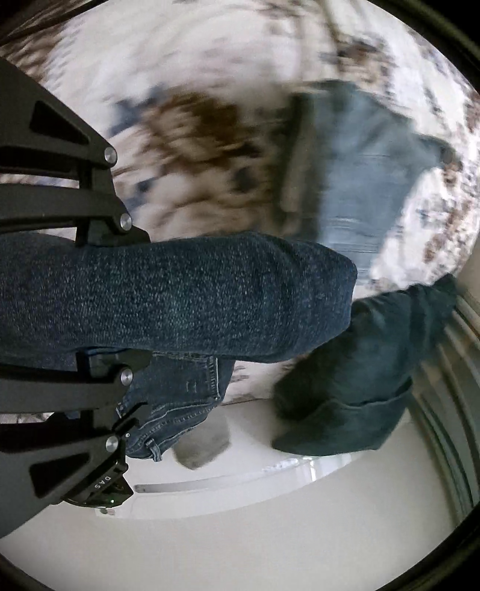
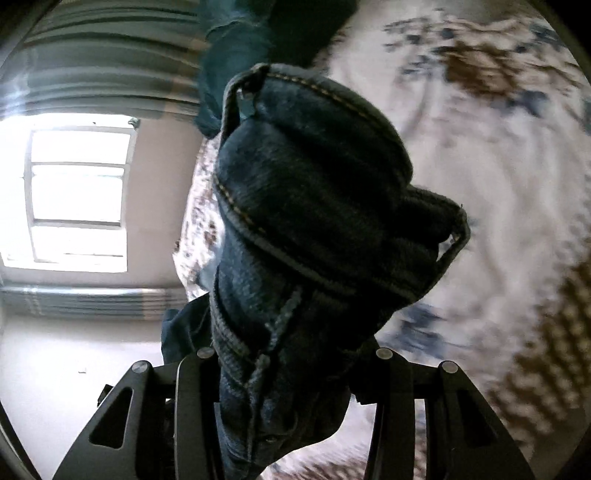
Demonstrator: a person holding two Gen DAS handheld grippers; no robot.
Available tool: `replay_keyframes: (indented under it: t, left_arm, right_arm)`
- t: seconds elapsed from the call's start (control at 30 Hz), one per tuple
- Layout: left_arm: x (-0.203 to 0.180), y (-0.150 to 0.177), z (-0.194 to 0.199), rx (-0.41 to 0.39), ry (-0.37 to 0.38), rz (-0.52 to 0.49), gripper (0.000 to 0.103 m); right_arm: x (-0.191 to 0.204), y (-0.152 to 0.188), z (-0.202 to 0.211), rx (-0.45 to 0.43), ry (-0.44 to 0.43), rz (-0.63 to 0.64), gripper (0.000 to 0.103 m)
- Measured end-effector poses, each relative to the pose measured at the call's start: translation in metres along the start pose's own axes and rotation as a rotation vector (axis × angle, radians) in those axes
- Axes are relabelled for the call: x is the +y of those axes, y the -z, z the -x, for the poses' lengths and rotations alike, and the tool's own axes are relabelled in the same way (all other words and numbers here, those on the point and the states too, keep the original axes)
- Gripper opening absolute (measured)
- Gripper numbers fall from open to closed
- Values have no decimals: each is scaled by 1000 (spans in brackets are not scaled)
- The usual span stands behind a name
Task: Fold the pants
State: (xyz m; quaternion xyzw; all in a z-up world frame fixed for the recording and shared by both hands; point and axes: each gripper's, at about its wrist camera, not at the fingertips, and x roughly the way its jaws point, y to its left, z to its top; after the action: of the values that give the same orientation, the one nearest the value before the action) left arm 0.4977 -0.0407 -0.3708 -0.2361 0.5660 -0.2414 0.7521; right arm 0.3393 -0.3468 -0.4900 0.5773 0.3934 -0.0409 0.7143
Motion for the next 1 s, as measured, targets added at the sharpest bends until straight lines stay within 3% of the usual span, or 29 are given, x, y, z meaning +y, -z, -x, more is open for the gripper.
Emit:
replay_keyframes:
  t: [0.1,0.23,0.43,0.6,0.7,0.77,0.83,0.87,0.9,1.0]
  left_arm:
    - [19,-67,9,-27,-7,-15,31]
    - [60,-158,8,-54,-24,-25,31]
    - [126,-253,-30,-45,-36,-49,31]
    - [195,-265,-87,53,-62,14,32]
    - [213,-254,-88,32,-28,46,34]
    - [209,-245,-81,25,-42,48,40]
    - [197,-236,-71,23,-112,43,46]
    - [189,-235,-65,14,-159,28,50]
    - [180,-232,-58,0,-216,-1,52]
    - [152,-217,-44,-37,-403,-106,72]
  right_arm:
    - [39,-12,-36,-15,-44,2,46]
    - [104,-30,-125,-23,-106,19,46]
    - [151,-49,-260,-25,-151,53,46]
    - [119,-53,-334,34,-87,9,46]
    - [115,-57,-352,78,-75,41,47]
    - [118,-64,-356,121,-75,53,55]
    - [126,-68,-354,183,-30,70,66]
    - [132,-71,-352,206,2,90,81]
    - [140,-71,-347,219,40,123,88]
    - [170,-70,-324,219,213,290,89]
